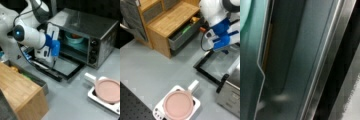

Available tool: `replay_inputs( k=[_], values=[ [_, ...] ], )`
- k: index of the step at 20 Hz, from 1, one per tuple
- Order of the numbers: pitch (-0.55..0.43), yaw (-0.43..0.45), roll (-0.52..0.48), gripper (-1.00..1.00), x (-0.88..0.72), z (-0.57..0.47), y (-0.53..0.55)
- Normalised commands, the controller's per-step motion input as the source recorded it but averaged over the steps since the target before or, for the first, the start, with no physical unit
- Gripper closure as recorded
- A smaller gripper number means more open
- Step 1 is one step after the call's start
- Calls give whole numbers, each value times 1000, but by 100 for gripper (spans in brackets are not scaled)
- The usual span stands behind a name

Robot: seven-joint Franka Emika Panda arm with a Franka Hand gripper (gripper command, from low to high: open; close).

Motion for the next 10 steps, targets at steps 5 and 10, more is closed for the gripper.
replay_inputs(
  k=[5,10],
  values=[
    [-104,395,-9,-100,104,42,-98],
    [-89,405,-27,-100,159,104,-78]
  ],
)
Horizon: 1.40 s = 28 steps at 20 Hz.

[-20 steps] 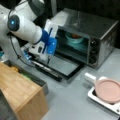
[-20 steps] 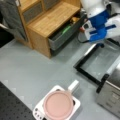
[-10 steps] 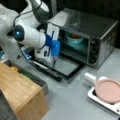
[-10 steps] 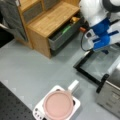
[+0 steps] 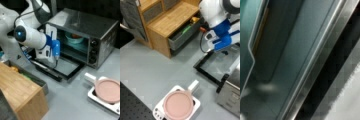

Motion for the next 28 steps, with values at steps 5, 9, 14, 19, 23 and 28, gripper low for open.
replay_inputs(
  k=[5,9,14,19,23,28],
  values=[
    [-81,380,-42,-100,181,92,-69],
    [-156,460,-13,-100,189,111,-101],
    [-236,536,41,-100,208,-13,-84],
    [-63,365,127,-100,245,-85,14],
    [14,319,313,-100,251,-58,106],
    [16,291,391,-100,242,-90,146]
  ],
)
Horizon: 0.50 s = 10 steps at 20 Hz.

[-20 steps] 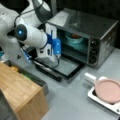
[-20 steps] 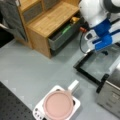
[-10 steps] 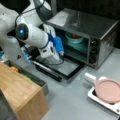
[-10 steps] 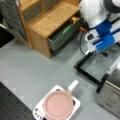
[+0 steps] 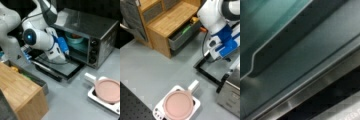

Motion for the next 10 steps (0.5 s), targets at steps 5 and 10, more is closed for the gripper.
replay_inputs(
  k=[5,10],
  values=[
    [15,169,315,-100,179,-55,117],
    [-19,46,223,-100,127,-39,165]
  ],
)
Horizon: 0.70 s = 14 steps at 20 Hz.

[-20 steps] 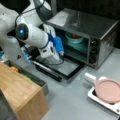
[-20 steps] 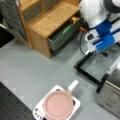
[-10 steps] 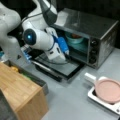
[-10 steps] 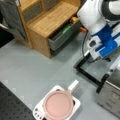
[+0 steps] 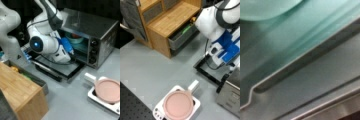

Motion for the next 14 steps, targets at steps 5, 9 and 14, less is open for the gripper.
replay_inputs(
  k=[5,9,14],
  values=[
    [-60,8,184,-100,113,-79,264],
    [-84,10,136,-100,113,-104,217],
    [-35,10,111,-100,119,-31,110]
  ],
)
